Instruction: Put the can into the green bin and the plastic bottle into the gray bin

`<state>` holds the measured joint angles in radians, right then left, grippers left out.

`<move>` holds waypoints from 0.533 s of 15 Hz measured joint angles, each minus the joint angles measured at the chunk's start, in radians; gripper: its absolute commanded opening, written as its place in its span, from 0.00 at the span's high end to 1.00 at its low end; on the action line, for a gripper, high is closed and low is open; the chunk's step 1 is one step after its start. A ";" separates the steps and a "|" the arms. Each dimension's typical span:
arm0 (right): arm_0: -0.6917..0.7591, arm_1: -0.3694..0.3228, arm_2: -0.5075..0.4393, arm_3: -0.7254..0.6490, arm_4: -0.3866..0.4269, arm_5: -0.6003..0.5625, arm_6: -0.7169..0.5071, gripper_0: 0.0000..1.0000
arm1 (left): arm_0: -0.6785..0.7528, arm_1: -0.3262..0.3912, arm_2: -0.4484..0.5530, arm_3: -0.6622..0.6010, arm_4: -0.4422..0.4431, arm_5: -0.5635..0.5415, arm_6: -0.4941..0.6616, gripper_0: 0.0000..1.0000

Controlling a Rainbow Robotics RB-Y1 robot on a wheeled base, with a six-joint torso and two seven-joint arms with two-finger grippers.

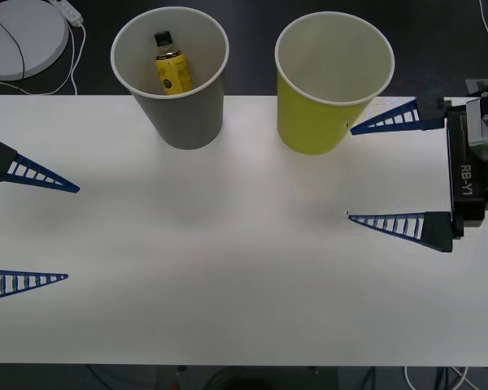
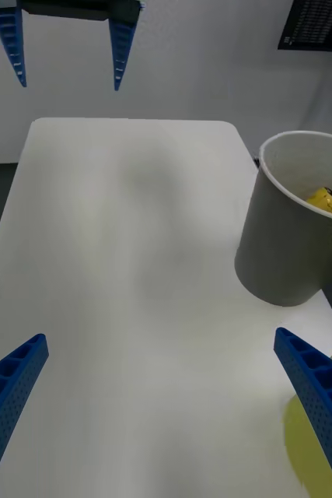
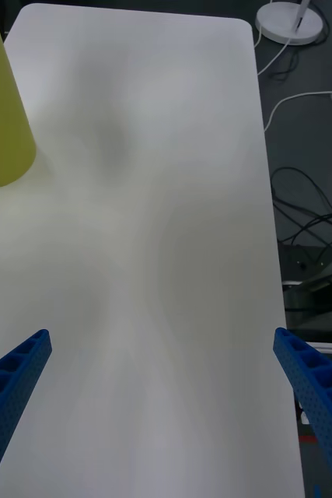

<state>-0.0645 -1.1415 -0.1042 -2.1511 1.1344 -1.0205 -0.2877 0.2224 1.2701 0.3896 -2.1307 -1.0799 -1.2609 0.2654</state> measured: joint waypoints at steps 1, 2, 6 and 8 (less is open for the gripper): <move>0.026 0.000 -0.025 0.005 -0.016 -0.028 0.026 0.00 | 0.000 0.000 0.000 0.000 0.000 0.000 0.000 0.00; 0.050 0.000 -0.048 0.012 -0.035 -0.061 0.050 0.00 | 0.000 0.000 0.000 0.000 0.000 0.000 0.000 0.00; 0.086 0.008 -0.087 0.056 -0.073 -0.197 0.090 0.00 | 0.000 0.000 0.000 0.000 0.000 0.000 0.000 0.00; 0.125 0.009 -0.110 0.063 -0.086 -0.241 0.107 0.00 | 0.000 0.000 0.000 0.000 0.000 0.000 0.000 0.00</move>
<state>0.0608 -1.1323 -0.2141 -2.0883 1.0481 -1.2611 -0.1807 0.2224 1.2701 0.3896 -2.1307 -1.0799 -1.2609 0.2654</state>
